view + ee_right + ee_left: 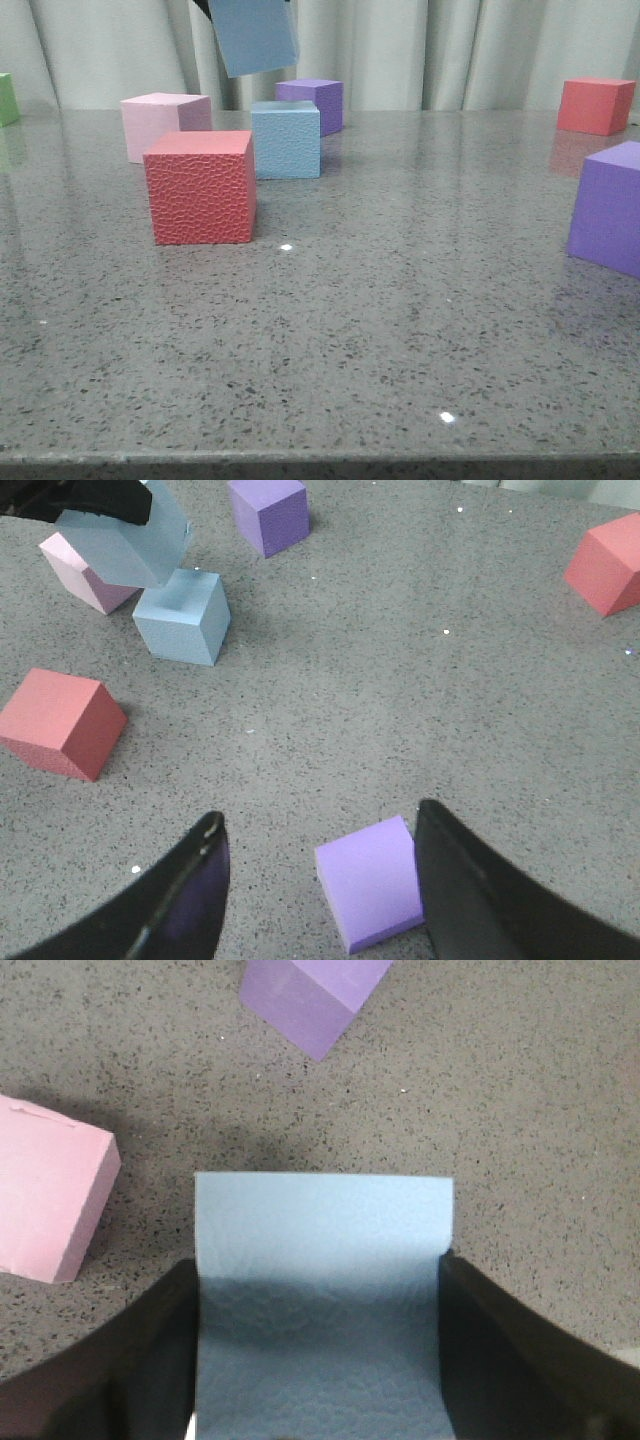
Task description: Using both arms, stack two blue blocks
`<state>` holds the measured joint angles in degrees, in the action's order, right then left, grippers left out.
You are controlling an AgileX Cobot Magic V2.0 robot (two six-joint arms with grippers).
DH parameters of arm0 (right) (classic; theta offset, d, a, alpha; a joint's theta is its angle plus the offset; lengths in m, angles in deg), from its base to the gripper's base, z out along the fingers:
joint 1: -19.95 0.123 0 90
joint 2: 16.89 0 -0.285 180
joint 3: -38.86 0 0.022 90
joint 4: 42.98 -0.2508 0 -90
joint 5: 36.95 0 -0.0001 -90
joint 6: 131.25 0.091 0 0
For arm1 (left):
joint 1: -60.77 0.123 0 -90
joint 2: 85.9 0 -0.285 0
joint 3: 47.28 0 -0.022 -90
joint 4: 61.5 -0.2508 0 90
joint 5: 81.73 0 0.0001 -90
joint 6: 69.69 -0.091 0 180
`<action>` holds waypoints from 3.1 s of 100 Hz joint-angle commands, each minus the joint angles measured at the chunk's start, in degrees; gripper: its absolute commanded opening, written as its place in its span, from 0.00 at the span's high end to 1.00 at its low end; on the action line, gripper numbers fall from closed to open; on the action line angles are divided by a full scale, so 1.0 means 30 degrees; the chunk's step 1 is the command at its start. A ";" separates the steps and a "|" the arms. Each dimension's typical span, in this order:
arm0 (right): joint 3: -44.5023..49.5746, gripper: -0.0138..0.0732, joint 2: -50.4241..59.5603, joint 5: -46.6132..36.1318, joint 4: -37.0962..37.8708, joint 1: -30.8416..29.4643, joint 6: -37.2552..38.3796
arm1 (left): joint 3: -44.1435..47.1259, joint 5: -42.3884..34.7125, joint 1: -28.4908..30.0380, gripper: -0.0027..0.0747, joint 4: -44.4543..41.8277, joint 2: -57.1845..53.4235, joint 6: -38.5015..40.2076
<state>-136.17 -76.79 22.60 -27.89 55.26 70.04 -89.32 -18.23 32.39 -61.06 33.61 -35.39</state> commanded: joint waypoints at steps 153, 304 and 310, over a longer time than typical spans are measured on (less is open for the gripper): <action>-0.0320 0.36 0.0909 -0.1281 0.1588 -0.0039 -0.0385 | -0.4865 0.1974 -0.2866 0.26 -0.2620 -0.0809 -0.1731; 1.1900 0.96 1.5408 -0.7414 0.2825 -0.0039 0.0096 | 2.5861 -1.0261 -0.5164 0.99 -0.5584 -2.8604 -0.1824; 1.2089 0.96 1.5517 -0.7731 0.2937 -0.0039 0.0114 | 2.6725 -1.0537 -0.5164 0.99 -0.5238 -2.9312 -0.1824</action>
<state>-99.59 -29.92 5.89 -21.80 55.26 70.44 -10.70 -43.38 17.25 -77.73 -51.79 -41.27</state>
